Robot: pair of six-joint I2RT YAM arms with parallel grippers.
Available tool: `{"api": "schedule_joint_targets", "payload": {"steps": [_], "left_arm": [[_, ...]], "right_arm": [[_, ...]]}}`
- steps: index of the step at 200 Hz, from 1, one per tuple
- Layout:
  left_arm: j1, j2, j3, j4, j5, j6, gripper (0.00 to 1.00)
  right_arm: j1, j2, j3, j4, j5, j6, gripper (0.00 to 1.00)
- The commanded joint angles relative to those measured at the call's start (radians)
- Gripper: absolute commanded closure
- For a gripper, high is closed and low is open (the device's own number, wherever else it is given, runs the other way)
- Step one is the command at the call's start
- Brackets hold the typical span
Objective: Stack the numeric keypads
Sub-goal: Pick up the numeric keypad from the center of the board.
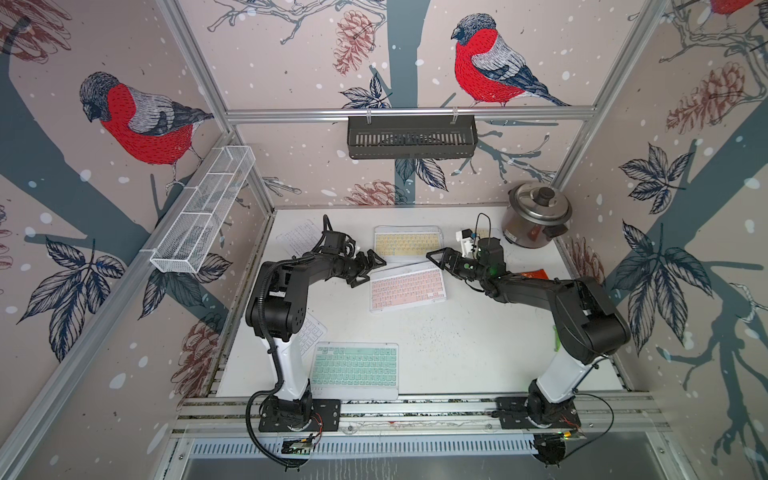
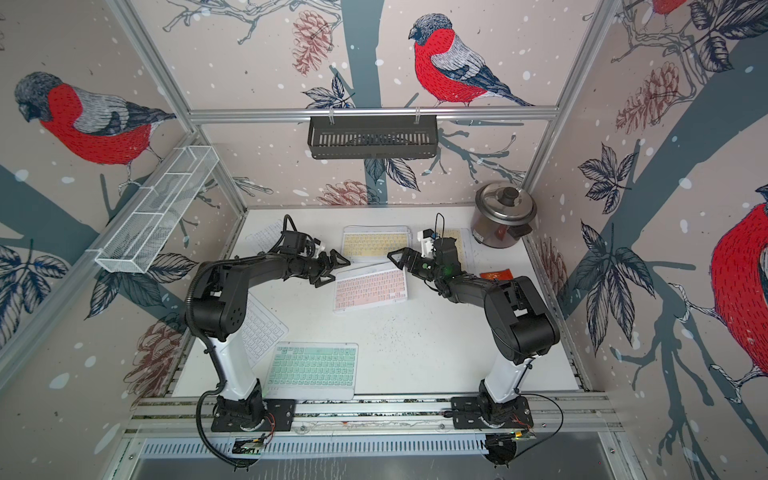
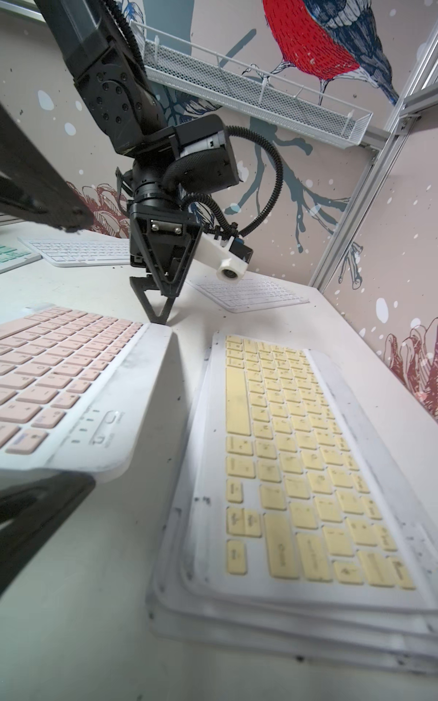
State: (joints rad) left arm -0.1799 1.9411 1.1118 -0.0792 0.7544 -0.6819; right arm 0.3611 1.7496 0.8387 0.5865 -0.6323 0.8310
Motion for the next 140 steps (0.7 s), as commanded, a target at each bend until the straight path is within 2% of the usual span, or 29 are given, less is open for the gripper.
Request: {"api": "schedule_joint_targets", "payload": {"steps": [1,62,140], "left_arm": [[-0.007,0.006,-0.025,-0.080,0.043,-0.053,0.04],[-0.007,-0.024,-0.065,-0.048,0.051,-0.076,0.04],[-0.011,-0.066,-0.136,0.034,0.047,-0.139,0.04]], "right_arm": [[0.022,0.036,0.039,0.006,-0.171,0.031,0.00],[0.035,0.116,0.140,0.008,-0.189,0.038,0.00],[0.078,0.146,0.143,0.164,-0.158,0.202,0.00]]}}
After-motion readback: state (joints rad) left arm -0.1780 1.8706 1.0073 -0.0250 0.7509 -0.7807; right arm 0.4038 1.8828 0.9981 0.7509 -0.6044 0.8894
